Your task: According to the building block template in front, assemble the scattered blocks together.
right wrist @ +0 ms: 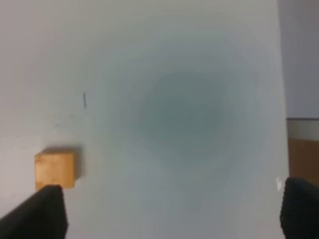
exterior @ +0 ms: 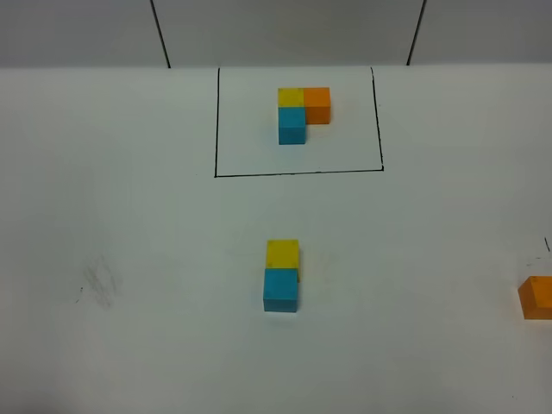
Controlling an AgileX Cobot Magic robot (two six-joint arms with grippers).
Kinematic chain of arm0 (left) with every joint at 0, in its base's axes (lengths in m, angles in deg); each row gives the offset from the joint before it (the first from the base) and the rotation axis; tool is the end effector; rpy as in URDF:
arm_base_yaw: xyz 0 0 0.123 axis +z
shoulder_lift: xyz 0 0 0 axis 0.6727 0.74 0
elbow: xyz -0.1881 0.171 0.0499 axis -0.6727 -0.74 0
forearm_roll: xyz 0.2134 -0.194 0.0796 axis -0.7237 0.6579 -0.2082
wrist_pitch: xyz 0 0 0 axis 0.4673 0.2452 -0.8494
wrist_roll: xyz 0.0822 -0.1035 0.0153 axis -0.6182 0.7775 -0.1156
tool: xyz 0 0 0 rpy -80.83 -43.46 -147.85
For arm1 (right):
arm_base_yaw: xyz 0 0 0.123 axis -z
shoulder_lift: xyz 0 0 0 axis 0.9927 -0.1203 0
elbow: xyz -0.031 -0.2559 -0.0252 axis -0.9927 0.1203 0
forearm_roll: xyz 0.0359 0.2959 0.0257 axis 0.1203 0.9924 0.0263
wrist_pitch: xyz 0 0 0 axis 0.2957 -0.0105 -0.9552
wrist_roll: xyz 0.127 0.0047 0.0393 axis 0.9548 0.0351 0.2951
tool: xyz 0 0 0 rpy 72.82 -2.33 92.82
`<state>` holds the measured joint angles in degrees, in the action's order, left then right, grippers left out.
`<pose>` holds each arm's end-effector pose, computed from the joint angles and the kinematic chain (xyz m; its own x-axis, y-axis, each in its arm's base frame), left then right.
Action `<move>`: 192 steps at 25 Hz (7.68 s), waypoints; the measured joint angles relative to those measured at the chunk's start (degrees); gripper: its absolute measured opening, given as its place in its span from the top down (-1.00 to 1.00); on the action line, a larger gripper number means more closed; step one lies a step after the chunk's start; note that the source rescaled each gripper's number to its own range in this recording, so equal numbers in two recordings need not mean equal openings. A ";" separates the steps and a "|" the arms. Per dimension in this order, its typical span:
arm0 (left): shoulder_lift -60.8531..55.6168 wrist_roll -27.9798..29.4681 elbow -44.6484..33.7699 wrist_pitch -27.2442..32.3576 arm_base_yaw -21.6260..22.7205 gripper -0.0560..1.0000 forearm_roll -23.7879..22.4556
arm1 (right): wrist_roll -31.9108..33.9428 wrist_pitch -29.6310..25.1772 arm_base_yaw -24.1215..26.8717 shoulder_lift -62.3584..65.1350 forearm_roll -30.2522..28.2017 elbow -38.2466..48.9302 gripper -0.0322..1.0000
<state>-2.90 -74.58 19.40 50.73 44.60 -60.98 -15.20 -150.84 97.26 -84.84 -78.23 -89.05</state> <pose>0.0986 0.0055 0.2826 -0.4535 -0.0208 -0.8910 -0.0512 0.9987 0.0028 0.2928 -0.0860 0.3058 -0.9136 -0.0073 -0.4066 0.0715 0.9814 -0.1782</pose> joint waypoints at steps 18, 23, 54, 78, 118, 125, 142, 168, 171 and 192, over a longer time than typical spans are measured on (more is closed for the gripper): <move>0.00 0.00 0.00 0.00 0.00 -0.13 0.00 | -5.17 30.73 -4.77 -4.56 13.30 35.54 -0.40; 0.00 0.00 0.00 0.00 0.00 -0.13 0.00 | -4.18 36.57 -7.52 -12.83 14.57 35.54 -0.39; 0.00 0.00 0.00 0.00 0.00 -0.13 0.00 | -32.03 35.19 -26.38 -29.06 16.11 16.51 0.89; 0.00 0.00 0.00 0.00 0.00 -0.13 0.00 | -39.33 17.02 -48.03 -45.87 10.98 -10.86 0.89; 0.00 0.00 0.00 0.00 0.00 -0.13 0.00 | -42.31 22.93 -50.37 -51.58 12.36 -9.46 0.89; 0.00 0.05 0.00 0.00 0.00 -0.13 0.00 | -41.94 22.35 -50.37 -51.58 12.71 -9.46 0.57; 0.00 0.11 0.00 0.00 0.00 -0.13 0.00 | -13.53 11.41 -14.85 -38.04 6.50 -9.39 -0.97; 0.00 0.16 0.00 0.00 0.00 -0.13 0.00 | -9.28 8.95 -2.90 37.17 6.32 23.42 -0.76; 0.00 0.16 0.00 0.00 0.00 -0.13 0.00 | -9.28 10.62 -8.15 43.36 6.19 27.07 -0.73; 0.00 0.16 0.00 0.00 0.00 -0.13 0.00 | -3.43 7.44 -14.36 68.63 9.41 42.16 -0.57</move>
<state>-2.90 -74.42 19.40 50.73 44.60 -60.98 -18.63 -143.39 82.90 -16.20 -68.82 -46.89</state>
